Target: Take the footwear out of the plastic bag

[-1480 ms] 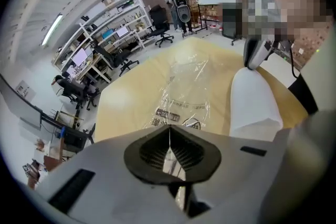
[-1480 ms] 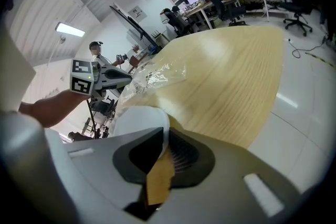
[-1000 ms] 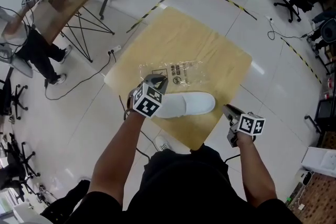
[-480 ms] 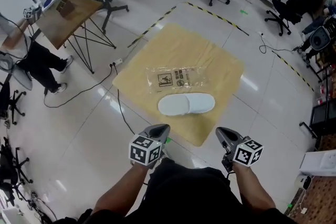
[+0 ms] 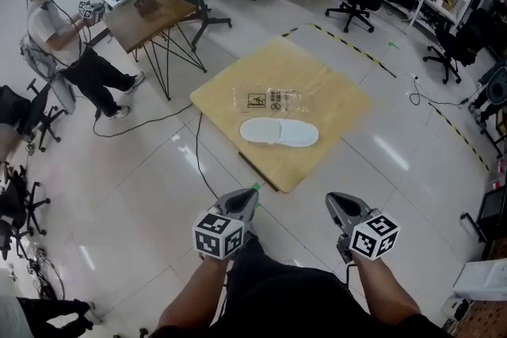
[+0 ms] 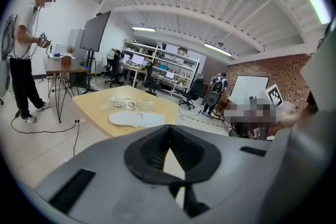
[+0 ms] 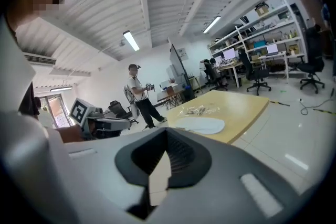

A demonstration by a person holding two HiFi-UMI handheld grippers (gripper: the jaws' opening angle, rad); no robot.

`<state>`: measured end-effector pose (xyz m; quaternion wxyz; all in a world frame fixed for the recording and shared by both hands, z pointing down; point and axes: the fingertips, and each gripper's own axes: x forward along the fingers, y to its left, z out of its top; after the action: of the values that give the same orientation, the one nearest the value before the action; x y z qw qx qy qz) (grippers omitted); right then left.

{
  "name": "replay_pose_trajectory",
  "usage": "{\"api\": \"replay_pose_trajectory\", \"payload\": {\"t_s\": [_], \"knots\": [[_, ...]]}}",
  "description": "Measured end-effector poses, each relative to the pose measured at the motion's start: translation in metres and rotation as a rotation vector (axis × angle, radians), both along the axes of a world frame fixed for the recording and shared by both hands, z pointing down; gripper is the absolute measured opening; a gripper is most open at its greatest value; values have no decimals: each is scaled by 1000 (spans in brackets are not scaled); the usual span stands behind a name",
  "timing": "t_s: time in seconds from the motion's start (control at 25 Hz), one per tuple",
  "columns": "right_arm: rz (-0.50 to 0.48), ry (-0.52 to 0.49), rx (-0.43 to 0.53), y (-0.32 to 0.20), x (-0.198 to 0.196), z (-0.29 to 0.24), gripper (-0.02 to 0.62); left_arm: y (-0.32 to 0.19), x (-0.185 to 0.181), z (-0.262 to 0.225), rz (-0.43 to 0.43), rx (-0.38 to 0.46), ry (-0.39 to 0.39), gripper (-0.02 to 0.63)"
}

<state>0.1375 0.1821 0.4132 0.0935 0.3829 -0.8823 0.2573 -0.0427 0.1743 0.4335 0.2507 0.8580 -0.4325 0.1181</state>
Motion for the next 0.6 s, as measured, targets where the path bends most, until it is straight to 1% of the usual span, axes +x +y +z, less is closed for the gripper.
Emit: {"api": "replay_pose_trajectory", "payload": {"t_s": [0.12,0.28,0.44,0.6], "knots": [[1,-10,-10,31,21,7,0,42,18,-4,-16,9,-16,7],[-18,-4,-33,69,34,14,0,87,26,0,-29,-28,-46,8],[-33,1,-25,89,40,9,0,106,24,-1,-62,-55,-55,7],[-25,7,-17,100,45,12,0,113,32,-3,-52,-39,-58,8]]}}
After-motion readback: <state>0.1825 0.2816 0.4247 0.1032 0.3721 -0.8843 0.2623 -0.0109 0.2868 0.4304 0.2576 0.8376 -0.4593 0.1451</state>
